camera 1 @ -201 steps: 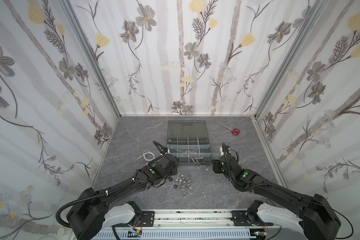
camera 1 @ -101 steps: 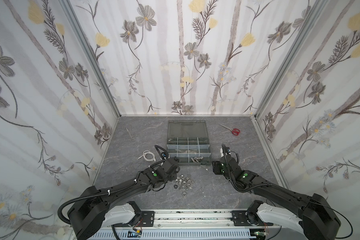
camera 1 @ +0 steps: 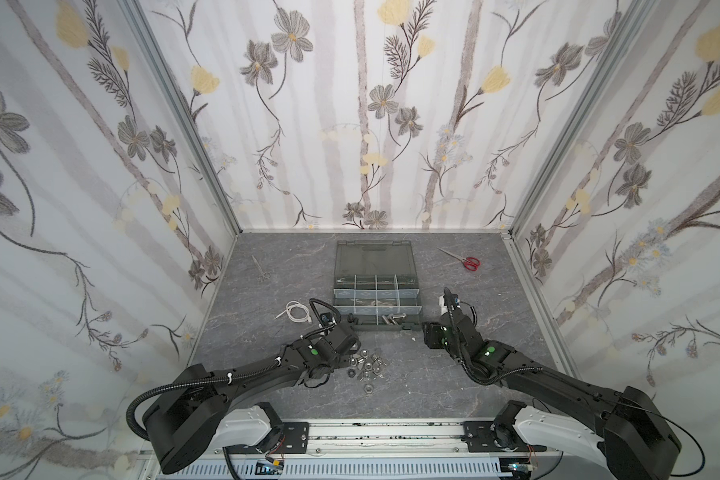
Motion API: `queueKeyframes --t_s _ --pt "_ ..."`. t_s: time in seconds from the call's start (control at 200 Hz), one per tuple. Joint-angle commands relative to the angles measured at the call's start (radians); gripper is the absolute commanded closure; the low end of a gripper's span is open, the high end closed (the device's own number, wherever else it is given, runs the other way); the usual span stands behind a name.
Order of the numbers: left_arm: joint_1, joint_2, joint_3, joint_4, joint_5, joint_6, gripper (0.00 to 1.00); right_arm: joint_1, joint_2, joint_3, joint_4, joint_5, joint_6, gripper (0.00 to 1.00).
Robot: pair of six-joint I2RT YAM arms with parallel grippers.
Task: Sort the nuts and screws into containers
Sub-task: 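Lower the left gripper back toward the pile of nuts, then close the left gripper on a black hex nut and lift it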
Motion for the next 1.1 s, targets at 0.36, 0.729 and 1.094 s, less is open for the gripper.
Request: queueKeyframes --t_s 0.36,0.729,1.094 --pt "0.001 0.128 0.045 -0.002 -0.055 -0.014 0.55 0.002 0.025 -0.001 0.04 -0.006 0.004 0.42" --pt "0.017 0.181 0.049 0.024 -0.081 -0.015 0.63 0.001 0.032 -0.026 0.066 0.004 0.017 0.42" --pt "0.023 0.177 0.024 0.067 -0.072 -0.012 0.73 0.003 0.027 -0.043 0.073 -0.002 0.037 0.42"
